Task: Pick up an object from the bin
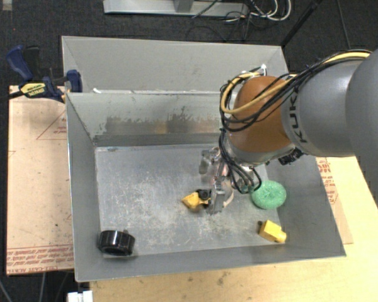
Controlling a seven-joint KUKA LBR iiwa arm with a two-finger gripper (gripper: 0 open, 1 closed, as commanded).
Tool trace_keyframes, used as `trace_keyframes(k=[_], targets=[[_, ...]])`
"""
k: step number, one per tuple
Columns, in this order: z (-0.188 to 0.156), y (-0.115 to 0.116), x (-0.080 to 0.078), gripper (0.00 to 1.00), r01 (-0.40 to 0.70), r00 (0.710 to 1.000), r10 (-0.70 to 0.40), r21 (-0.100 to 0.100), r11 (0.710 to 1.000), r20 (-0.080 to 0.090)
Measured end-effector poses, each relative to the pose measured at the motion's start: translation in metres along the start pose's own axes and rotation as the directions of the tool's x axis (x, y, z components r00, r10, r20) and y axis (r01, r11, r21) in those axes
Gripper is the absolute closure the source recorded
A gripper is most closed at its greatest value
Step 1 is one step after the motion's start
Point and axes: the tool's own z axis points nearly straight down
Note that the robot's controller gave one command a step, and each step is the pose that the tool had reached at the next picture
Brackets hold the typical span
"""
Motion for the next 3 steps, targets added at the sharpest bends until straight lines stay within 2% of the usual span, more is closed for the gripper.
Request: trace_keyframes(k=[1, 2, 3], targets=[[0.023, -0.031, -0.014, 1.0, 0.148, 0.989, -0.148, -0.002, 0.989, 0.006], [0.023, -0.031, -0.014, 1.0, 0.147, 0.989, -0.147, -0.002, 0.989, 0.007], [-0.026, -0.025, -0.04, 1.0, 0.162, 0.987, -0.162, -0.001, 0.987, -0.003]])
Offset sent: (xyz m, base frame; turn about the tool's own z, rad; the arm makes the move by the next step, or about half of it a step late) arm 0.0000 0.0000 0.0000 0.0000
